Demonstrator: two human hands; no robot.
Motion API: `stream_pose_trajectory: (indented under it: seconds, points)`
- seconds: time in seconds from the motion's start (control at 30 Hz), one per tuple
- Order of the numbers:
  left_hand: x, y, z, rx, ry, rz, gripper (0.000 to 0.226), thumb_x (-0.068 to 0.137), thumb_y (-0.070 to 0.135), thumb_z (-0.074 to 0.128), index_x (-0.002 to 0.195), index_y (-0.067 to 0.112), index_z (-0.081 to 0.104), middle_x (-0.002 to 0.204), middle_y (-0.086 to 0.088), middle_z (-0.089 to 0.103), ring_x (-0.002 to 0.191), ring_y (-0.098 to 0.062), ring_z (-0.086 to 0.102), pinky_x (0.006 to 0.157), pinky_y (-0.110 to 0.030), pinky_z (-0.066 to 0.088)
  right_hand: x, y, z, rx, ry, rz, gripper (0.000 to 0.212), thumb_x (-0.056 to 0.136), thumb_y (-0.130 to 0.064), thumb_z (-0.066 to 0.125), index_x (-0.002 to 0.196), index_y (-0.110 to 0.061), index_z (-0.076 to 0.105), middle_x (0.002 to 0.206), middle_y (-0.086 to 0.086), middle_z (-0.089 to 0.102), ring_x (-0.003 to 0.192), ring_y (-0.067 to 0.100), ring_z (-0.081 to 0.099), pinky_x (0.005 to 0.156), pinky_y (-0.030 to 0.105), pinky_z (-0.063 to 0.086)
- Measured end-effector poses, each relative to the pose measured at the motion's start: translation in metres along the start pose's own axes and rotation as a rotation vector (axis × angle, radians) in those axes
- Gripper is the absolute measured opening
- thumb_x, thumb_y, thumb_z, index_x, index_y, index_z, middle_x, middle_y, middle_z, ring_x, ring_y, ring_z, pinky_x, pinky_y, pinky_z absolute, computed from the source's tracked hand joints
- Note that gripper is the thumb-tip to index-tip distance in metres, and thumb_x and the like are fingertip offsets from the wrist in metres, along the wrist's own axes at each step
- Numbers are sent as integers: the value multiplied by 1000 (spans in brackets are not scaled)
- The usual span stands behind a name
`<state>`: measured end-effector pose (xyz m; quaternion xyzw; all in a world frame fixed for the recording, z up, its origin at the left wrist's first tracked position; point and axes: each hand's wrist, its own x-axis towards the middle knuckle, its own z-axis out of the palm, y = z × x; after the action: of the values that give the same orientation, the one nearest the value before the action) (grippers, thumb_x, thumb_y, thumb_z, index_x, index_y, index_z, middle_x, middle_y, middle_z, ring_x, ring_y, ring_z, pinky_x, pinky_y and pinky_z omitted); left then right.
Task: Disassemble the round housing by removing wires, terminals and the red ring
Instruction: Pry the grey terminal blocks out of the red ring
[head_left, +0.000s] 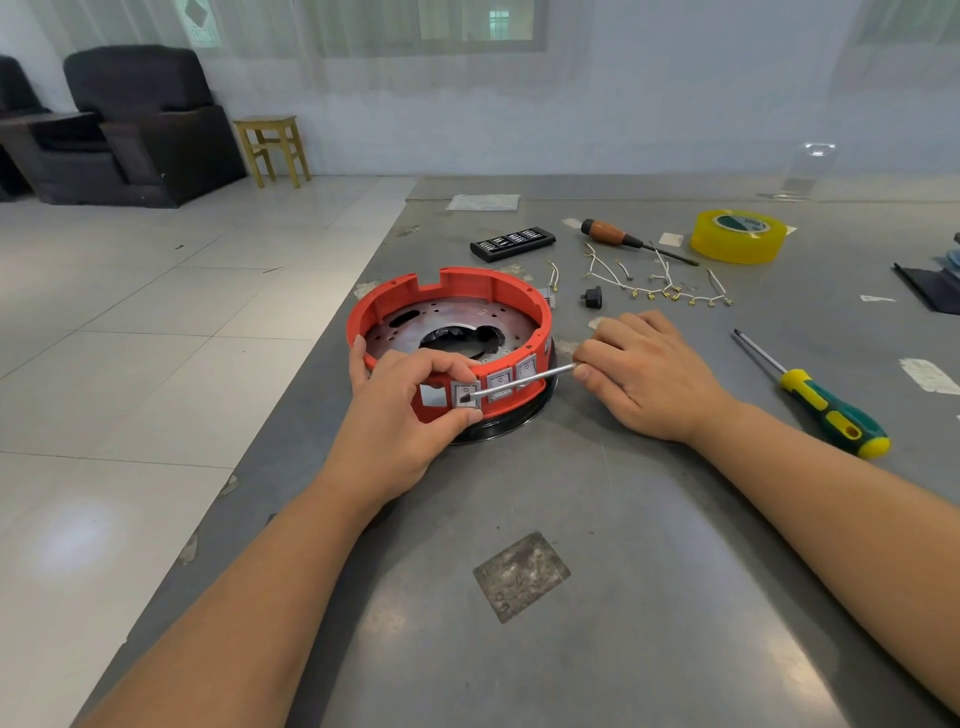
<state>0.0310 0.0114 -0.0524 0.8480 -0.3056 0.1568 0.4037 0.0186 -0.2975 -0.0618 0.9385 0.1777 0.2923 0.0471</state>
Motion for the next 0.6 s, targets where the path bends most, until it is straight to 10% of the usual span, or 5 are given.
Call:
stream_pose_trajectory:
  seconds: [0.6]
  points:
    - [2,4,6,129,51,-7,34,87,34,82,99,52,55,108,36,58,113,4,49,128,-51,-1,-47,-19,-35,-42,-9,437,42,108,-43,25,91,-20,55,76,-2,57,68,28,58,54,37,42]
